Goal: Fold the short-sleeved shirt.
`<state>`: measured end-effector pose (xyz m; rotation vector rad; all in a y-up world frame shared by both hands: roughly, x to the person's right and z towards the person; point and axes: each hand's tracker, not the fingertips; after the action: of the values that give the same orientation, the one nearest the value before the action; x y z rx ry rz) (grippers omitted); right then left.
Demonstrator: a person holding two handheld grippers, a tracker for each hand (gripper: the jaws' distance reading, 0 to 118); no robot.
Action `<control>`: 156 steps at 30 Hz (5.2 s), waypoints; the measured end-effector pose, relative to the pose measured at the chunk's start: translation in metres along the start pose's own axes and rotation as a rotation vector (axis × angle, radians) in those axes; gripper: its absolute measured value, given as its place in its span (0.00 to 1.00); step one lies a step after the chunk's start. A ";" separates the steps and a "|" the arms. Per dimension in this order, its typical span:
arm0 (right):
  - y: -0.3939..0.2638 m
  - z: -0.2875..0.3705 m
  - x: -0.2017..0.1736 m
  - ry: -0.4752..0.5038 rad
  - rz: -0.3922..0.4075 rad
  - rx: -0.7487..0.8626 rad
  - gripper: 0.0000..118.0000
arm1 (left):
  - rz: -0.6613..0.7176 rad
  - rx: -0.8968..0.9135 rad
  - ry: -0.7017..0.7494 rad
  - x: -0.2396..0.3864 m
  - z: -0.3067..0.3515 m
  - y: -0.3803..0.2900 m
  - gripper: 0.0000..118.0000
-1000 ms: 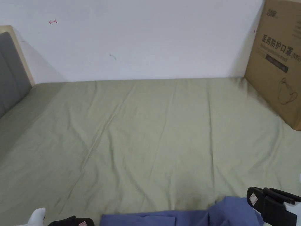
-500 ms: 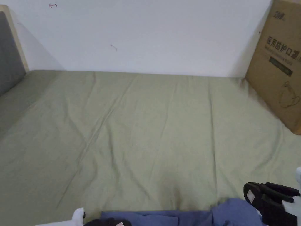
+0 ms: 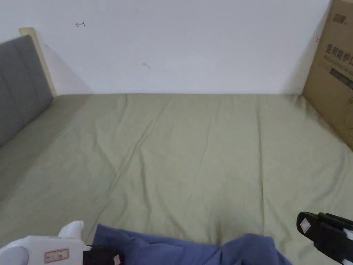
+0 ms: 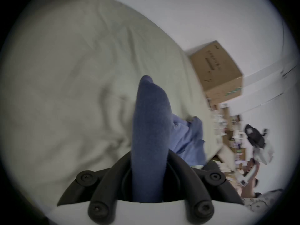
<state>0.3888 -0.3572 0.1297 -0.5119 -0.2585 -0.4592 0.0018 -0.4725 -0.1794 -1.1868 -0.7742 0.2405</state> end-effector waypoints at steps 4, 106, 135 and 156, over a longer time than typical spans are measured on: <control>-0.005 0.010 0.017 -0.035 0.001 0.015 0.02 | -0.135 0.016 0.333 0.023 0.025 0.012 0.05; -0.097 -0.145 0.024 -0.016 0.039 -0.570 0.02 | -0.227 0.385 0.048 0.094 0.032 -0.020 0.03; -0.100 -0.154 0.040 0.045 -0.130 -0.591 0.02 | 0.152 -0.140 -0.460 -0.016 -0.153 -0.034 0.17; -0.030 -0.093 -0.015 0.071 -0.042 -0.393 0.02 | -0.148 -0.006 0.251 -0.123 0.098 0.120 0.15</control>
<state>0.3728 -0.4238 0.0588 -0.8731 -0.1100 -0.5716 -0.1251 -0.4213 -0.3228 -1.1341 -0.6389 -0.0334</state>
